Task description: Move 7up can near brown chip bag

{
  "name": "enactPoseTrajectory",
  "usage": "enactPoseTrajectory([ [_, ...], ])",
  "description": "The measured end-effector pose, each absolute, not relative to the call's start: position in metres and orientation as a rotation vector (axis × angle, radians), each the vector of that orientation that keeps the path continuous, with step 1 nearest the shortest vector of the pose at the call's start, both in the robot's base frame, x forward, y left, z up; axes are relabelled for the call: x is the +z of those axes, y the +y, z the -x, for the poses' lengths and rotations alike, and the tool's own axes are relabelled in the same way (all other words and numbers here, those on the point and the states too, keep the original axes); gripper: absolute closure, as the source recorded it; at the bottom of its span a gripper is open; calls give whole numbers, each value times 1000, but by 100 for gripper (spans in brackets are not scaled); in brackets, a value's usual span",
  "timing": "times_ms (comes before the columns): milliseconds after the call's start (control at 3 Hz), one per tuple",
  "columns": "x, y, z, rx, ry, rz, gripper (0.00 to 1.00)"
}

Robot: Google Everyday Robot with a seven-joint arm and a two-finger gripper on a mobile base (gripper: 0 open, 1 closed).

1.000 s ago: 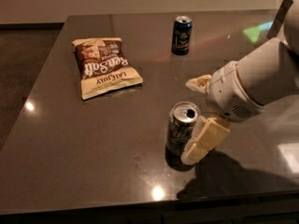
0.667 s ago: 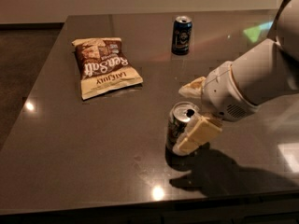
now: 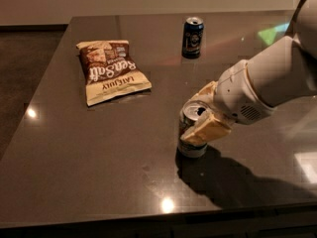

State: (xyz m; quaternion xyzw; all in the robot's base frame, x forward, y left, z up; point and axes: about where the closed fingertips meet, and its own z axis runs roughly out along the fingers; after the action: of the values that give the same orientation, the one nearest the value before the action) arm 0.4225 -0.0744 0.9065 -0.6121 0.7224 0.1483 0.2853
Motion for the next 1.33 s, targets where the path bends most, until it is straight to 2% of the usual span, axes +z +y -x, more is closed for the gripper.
enactPoseTrajectory([
  [333,924,-68,-432,384,1947,1606,88],
  [667,944,-61,-441,378,1983,1564,100],
  [1333,948,-62,-441,375,2000,1525,100],
])
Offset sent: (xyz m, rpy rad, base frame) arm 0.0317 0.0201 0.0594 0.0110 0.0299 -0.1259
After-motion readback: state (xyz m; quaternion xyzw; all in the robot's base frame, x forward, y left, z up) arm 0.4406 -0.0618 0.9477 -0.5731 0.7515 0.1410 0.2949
